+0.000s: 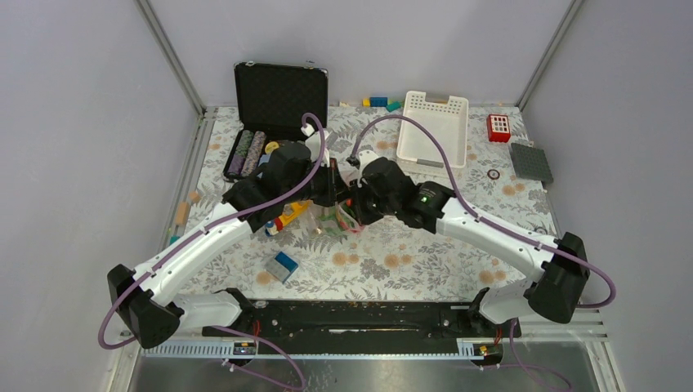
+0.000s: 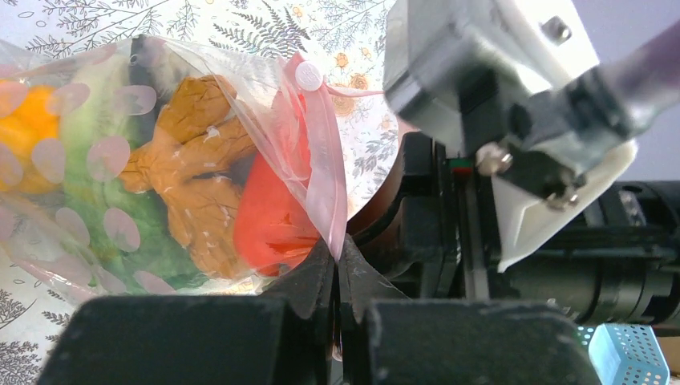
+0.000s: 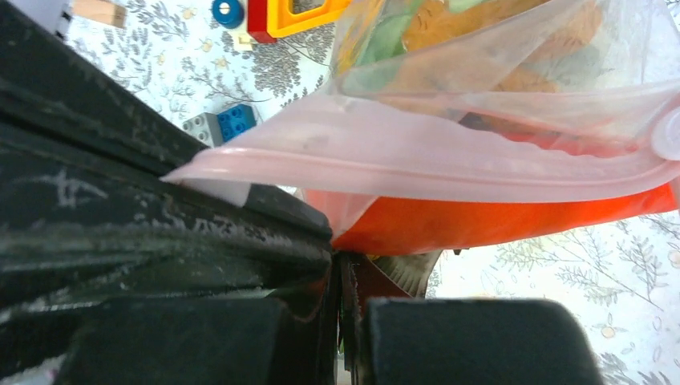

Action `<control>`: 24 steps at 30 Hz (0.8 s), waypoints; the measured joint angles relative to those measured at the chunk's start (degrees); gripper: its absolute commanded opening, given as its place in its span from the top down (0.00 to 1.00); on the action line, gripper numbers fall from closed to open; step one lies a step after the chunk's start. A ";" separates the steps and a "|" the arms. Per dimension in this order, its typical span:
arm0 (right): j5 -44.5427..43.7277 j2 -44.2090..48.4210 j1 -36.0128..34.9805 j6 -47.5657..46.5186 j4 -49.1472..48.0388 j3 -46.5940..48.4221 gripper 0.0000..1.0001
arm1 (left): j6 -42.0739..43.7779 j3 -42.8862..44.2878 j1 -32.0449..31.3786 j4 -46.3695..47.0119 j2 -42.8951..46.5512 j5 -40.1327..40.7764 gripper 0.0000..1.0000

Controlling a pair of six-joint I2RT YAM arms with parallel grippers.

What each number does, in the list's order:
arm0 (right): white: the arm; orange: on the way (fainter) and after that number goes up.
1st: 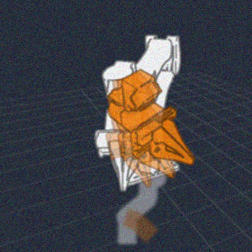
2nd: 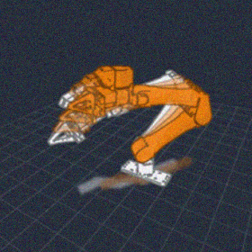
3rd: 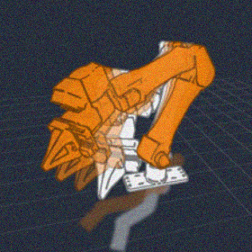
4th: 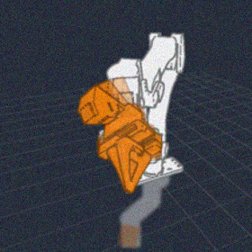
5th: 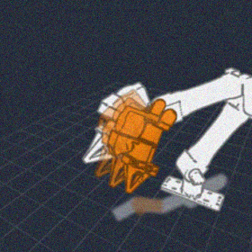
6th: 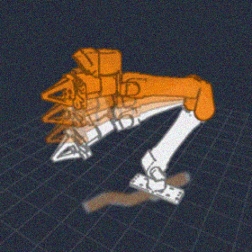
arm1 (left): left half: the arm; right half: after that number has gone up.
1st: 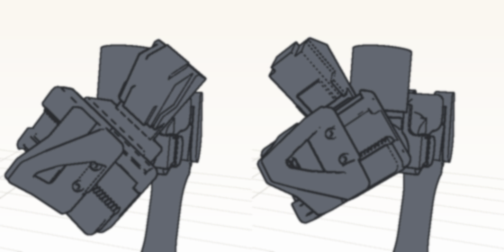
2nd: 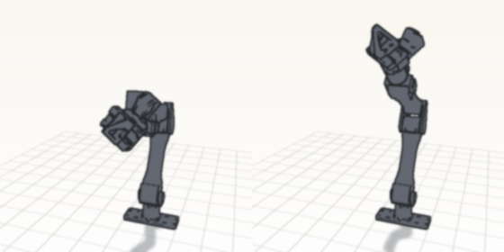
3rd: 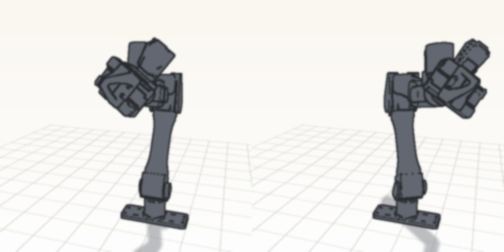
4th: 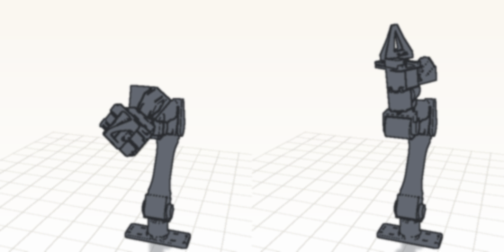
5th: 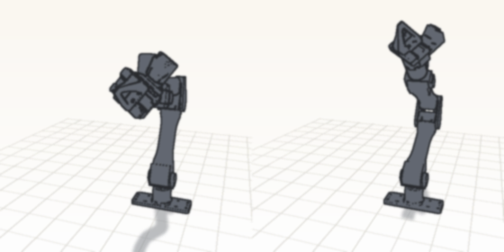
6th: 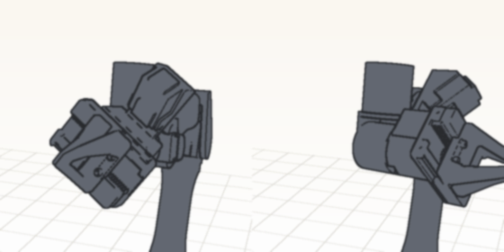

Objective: Place the food in the zip-top bag and seal the zipper
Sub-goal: Place the fake vegetable in the zipper food storage bag.

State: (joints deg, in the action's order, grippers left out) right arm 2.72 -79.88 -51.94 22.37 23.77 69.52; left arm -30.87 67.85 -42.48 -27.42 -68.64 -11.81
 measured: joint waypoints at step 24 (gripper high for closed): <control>1.81 12.68 -2.12 0.66 5.60 -0.61 0.27 | -0.74 -4.13 -0.44 7.67 0.35 -1.42 1.00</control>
State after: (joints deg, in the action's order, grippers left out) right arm 4.54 -67.20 -54.06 23.03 29.36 68.90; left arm -31.62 63.72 -42.92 -19.75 -68.29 -13.23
